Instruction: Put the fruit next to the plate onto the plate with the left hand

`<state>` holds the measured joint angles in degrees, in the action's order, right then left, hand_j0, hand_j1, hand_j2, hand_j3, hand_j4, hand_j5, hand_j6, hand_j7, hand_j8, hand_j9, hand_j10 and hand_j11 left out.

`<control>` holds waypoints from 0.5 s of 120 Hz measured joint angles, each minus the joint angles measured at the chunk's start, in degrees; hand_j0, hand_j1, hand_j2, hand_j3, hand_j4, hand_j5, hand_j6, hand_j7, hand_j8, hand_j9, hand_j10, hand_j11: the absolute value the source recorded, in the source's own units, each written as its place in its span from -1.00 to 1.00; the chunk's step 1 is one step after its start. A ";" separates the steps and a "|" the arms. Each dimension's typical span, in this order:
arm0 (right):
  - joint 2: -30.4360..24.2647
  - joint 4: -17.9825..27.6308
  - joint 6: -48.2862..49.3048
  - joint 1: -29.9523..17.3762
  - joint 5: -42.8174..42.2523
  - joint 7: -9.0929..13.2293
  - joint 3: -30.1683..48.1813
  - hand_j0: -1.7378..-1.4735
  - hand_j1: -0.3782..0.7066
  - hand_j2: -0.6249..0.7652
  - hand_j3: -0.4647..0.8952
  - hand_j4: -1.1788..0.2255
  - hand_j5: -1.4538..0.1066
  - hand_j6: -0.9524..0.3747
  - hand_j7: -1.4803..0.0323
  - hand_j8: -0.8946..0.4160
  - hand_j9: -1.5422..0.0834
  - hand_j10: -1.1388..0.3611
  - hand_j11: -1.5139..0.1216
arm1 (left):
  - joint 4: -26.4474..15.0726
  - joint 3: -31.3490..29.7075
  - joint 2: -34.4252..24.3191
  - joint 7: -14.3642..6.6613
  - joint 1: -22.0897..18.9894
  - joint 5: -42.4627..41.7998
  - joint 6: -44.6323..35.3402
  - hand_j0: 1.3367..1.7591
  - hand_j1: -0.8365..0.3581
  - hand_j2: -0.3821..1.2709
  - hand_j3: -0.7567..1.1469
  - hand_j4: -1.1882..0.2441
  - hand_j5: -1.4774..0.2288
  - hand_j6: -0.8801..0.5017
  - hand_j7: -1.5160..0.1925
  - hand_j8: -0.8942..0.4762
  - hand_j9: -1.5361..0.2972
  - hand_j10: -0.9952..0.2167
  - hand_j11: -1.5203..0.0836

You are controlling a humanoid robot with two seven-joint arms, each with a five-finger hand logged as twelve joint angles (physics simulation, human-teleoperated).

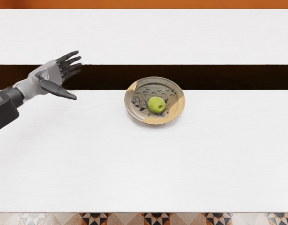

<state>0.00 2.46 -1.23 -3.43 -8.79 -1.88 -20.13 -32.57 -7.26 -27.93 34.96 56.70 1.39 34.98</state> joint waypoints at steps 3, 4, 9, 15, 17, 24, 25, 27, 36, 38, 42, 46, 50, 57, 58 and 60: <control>0.00 0.00 0.00 0.00 0.00 0.01 0.00 -0.40 -0.95 -0.10 -0.32 0.68 0.86 0.43 0.96 0.36 0.90 0.52 0.85 | 0.03 0.61 -0.51 0.01 -0.57 0.01 0.00 0.52 0.97 -0.53 -0.21 0.65 0.72 0.26 0.76 0.29 0.66 0.63 0.88; 0.00 0.00 0.00 0.00 0.00 0.01 0.00 -0.40 -0.95 -0.10 -0.32 0.68 0.86 0.43 0.96 0.36 0.90 0.52 0.85 | 0.04 0.78 -0.65 0.01 -0.71 0.02 0.00 0.52 0.97 -0.53 -0.21 0.65 0.72 0.26 0.76 0.29 0.66 0.63 0.88; 0.00 0.00 0.00 0.00 0.00 0.02 0.00 -0.40 -0.95 -0.10 -0.32 0.68 0.86 0.43 0.96 0.36 0.90 0.52 0.85 | 0.07 1.46 -1.00 0.02 -0.97 0.03 0.00 0.52 0.97 -0.53 -0.21 0.65 0.72 0.26 0.76 0.29 0.66 0.63 0.88; 0.00 0.00 0.00 0.00 0.00 0.01 0.00 -0.40 -0.95 -0.10 -0.32 0.68 0.86 0.43 0.96 0.36 0.90 0.52 0.85 | 0.09 2.21 -1.11 0.03 -1.76 0.03 0.01 0.52 0.97 -0.53 -0.20 0.65 0.72 0.26 0.76 0.29 0.66 0.63 0.88; 0.00 0.00 0.00 0.00 0.00 0.01 0.00 -0.40 -0.95 -0.10 -0.32 0.68 0.86 0.43 0.96 0.36 0.90 0.52 0.85 | 0.10 2.46 -1.15 0.03 -2.34 0.03 0.00 0.52 0.97 -0.53 -0.21 0.65 0.72 0.26 0.76 0.29 0.66 0.63 0.88; 0.00 0.00 0.00 0.00 0.00 0.00 0.00 -0.40 -0.95 -0.10 -0.32 0.68 0.86 0.43 0.96 0.36 0.90 0.52 0.85 | 0.26 3.04 -1.81 0.03 -3.78 0.06 0.00 0.52 0.97 -0.53 -0.20 0.65 0.72 0.26 0.76 0.29 0.66 0.63 0.88; 0.00 0.00 0.00 0.00 0.00 0.01 0.00 -0.40 -0.95 -0.10 -0.32 0.68 0.86 0.43 0.96 0.36 0.90 0.52 0.85 | 0.29 3.11 -1.92 0.03 -4.02 0.06 0.00 0.52 0.97 -0.53 -0.20 0.65 0.72 0.26 0.76 0.29 0.66 0.63 0.88; 0.00 0.00 0.00 0.00 0.00 0.01 0.00 -0.40 -0.95 -0.10 -0.32 0.68 0.86 0.43 0.96 0.36 0.90 0.52 0.85 | 0.35 3.22 -2.09 0.03 -4.31 0.07 0.00 0.52 0.97 -0.53 -0.20 0.65 0.72 0.26 0.76 0.29 0.66 0.63 0.88; 0.00 0.00 0.00 0.00 0.00 0.01 0.00 -0.40 -0.95 -0.10 -0.32 0.68 0.86 0.43 0.96 0.36 0.90 0.52 0.85 | 0.64 3.57 -2.66 0.04 -5.01 0.08 0.00 0.52 0.97 -0.53 -0.21 0.65 0.72 0.26 0.76 0.29 0.67 0.63 0.88; 0.00 0.00 0.00 0.00 0.00 0.02 0.00 -0.40 -0.95 -0.10 -0.32 0.68 0.86 0.43 0.96 0.36 0.90 0.52 0.85 | 0.69 3.61 -2.66 0.04 -5.02 0.08 0.00 0.52 0.97 -0.53 -0.21 0.65 0.72 0.26 0.76 0.29 0.67 0.63 0.88; 0.00 0.00 0.00 0.00 0.00 0.02 0.00 -0.40 -0.95 -0.10 -0.32 0.68 0.86 0.43 0.96 0.36 0.90 0.52 0.85 | 0.75 3.69 -2.66 0.04 -5.02 0.08 0.00 0.52 0.97 -0.53 -0.21 0.65 0.72 0.26 0.76 0.29 0.67 0.63 0.88; 0.00 0.00 0.00 0.00 0.00 0.02 0.00 -0.40 -0.95 -0.10 -0.32 0.68 0.86 0.43 0.96 0.36 0.90 0.52 0.85 | 0.80 3.75 -2.58 0.04 -5.02 0.10 0.00 0.52 0.97 -0.53 -0.21 0.65 0.72 0.26 0.76 0.29 0.67 0.63 0.88; 0.00 0.00 0.00 0.00 0.00 0.02 0.00 -0.40 -0.95 -0.10 -0.32 0.68 0.86 0.43 0.96 0.36 0.90 0.52 0.85 | 0.84 3.79 -2.63 0.04 -5.02 0.10 0.00 0.52 0.97 -0.53 -0.21 0.65 0.72 0.26 0.76 0.29 0.67 0.63 0.88; 0.00 0.00 0.00 0.00 0.00 0.02 0.00 -0.40 -0.95 -0.10 -0.32 0.68 0.86 0.43 0.96 0.36 0.90 0.52 0.85 | 0.90 3.83 -2.66 0.04 -5.02 0.11 0.00 0.52 0.97 -0.53 -0.21 0.65 0.72 0.26 0.76 0.29 0.67 0.63 0.88; 0.00 0.00 0.00 0.00 0.00 0.02 0.00 -0.40 -0.95 -0.10 -0.32 0.68 0.86 0.43 0.96 0.36 0.90 0.52 0.85 | 0.91 3.84 -2.66 0.04 -5.02 0.11 0.00 0.52 0.97 -0.53 -0.21 0.65 0.72 0.26 0.76 0.29 0.67 0.63 0.88; 0.00 0.00 0.00 0.00 0.00 0.02 0.00 -0.40 -0.95 -0.10 -0.32 0.68 0.86 0.43 0.96 0.36 0.90 0.52 0.85 | 0.99 3.84 -2.60 0.04 -5.02 0.11 0.00 0.52 0.97 -0.53 -0.21 0.65 0.72 0.26 0.76 0.29 0.67 0.63 0.88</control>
<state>0.00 2.46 -1.23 -3.43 -8.79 -1.86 -20.13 -31.58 -3.42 -30.52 35.00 51.68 1.51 34.98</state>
